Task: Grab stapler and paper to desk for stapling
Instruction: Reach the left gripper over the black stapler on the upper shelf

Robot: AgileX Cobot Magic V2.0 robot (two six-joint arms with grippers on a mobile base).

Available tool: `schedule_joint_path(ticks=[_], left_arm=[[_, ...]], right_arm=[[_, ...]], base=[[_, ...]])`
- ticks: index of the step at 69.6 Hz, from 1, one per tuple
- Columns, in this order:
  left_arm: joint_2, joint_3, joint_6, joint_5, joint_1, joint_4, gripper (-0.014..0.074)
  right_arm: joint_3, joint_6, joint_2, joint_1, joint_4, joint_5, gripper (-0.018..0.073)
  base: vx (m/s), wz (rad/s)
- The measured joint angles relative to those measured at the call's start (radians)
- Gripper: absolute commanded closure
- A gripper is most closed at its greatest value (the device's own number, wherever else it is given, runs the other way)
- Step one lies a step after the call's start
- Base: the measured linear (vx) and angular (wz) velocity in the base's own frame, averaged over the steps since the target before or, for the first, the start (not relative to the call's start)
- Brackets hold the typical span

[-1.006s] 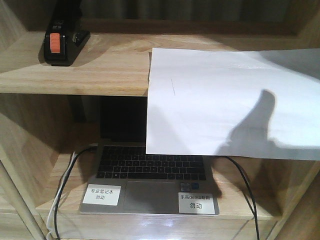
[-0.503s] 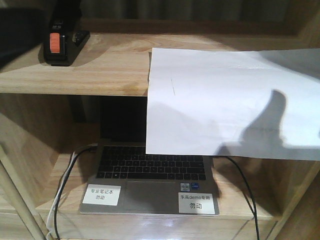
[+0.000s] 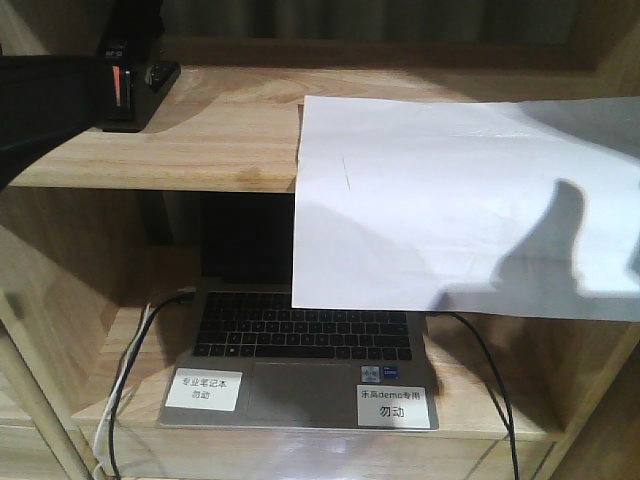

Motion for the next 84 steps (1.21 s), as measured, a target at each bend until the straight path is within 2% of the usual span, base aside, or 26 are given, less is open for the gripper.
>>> schedule_joint_path(ticks=[8, 15, 21, 34, 46, 61, 74, 84], left_arm=[[0.032, -0.026, -0.109, 0.016, 0.0, 0.111, -0.0105], [0.104, -0.109, -0.204, 0.068, 0.0, 0.208, -0.0101], [0.182, -0.198, -0.24, 0.115, 0.0, 0.259, -0.0099], [0.362, -0.414, -0.267, 0.232, 0.0, 0.308, -0.0087], [0.507, -0.599, -0.349, 0.374, 0.012, 0.391, -0.008], [0.637, -0.774, -0.371, 0.451, 0.092, 0.388, -0.0065], [0.707, -0.813, -0.371, 0.485, 0.183, 0.283, -0.0052], [0.759, -0.813, -0.37, 0.491, 0.23, 0.239, -0.0027]], right_arm=[[0.0, 0.0, 0.0, 0.0, 0.0, 0.0, 0.0171], [0.0, 0.0, 0.0, 0.0, 0.0, 0.0, 0.0171], [0.0, 0.0, 0.0, 0.0, 0.0, 0.0, 0.0171], [0.0, 0.0, 0.0, 0.0, 0.0, 0.0, 0.0171], [0.0, 0.0, 0.0, 0.0, 0.0, 0.0, 0.0171], [0.0, 0.0, 0.0, 0.0, 0.0, 0.0, 0.0171], [0.0, 0.0, 0.0, 0.0, 0.0, 0.0, 0.0171], [0.0, 0.0, 0.0, 0.0, 0.0, 0.0, 0.0171]], base=[[0.0, 0.0], [0.0, 0.0], [0.0, 0.0], [0.0, 0.0], [0.0, 0.0], [0.0, 0.0], [0.0, 0.0], [0.0, 0.0]])
